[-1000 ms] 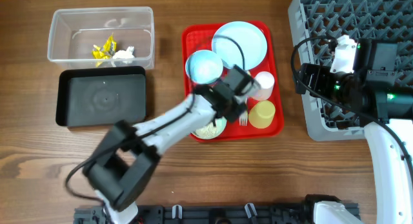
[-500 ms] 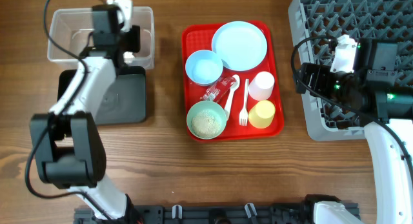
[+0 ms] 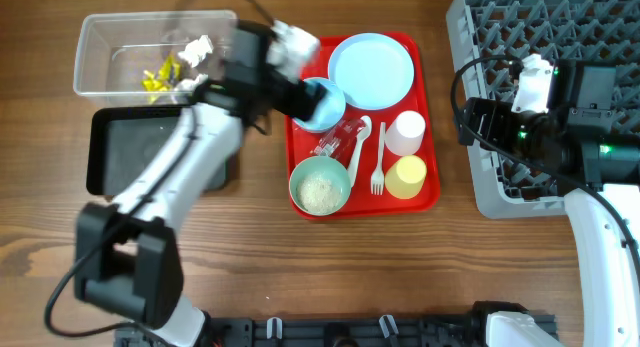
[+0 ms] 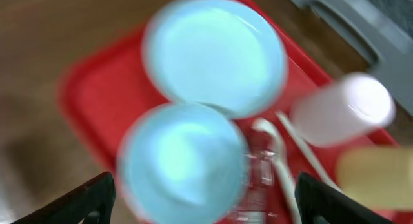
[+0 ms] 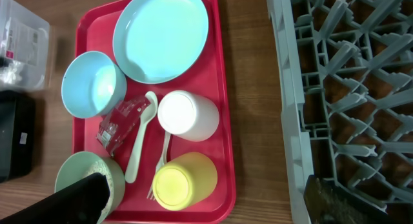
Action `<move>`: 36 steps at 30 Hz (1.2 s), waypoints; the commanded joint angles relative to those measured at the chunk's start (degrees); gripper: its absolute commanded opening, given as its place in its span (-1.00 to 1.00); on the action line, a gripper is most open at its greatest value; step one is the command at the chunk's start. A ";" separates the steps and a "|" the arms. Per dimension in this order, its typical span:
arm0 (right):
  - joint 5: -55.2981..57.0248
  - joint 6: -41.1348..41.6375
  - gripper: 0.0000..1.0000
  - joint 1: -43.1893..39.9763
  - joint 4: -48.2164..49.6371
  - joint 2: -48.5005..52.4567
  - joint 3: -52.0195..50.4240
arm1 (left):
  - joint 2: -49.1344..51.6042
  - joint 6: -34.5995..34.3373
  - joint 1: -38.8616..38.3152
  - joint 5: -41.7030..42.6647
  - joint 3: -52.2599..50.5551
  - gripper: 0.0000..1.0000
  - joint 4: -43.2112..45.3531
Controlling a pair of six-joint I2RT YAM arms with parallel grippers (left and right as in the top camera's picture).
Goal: Sort waste into correct bins and load items into the dishwasher rack
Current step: 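Reach the left gripper to the red wrapper and grasp it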
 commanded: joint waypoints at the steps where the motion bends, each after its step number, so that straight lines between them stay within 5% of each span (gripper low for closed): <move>1: 0.76 0.57 0.99 -0.17 -0.04 0.39 0.87 | 4.63 0.90 -7.19 -10.01 0.00 0.80 -2.56; 7: 0.74 0.59 0.99 -0.17 -0.04 0.44 0.87 | 5.51 -1.20 -12.83 -14.53 -0.04 0.59 -4.81; 29: 0.74 0.61 0.99 -0.17 -0.09 3.76 0.87 | 13.84 -1.86 -13.16 -17.18 0.24 0.74 -1.27; 36: 0.72 0.63 0.99 -0.17 -0.28 3.76 0.87 | 10.84 2.01 -15.10 -15.76 7.54 0.65 -7.78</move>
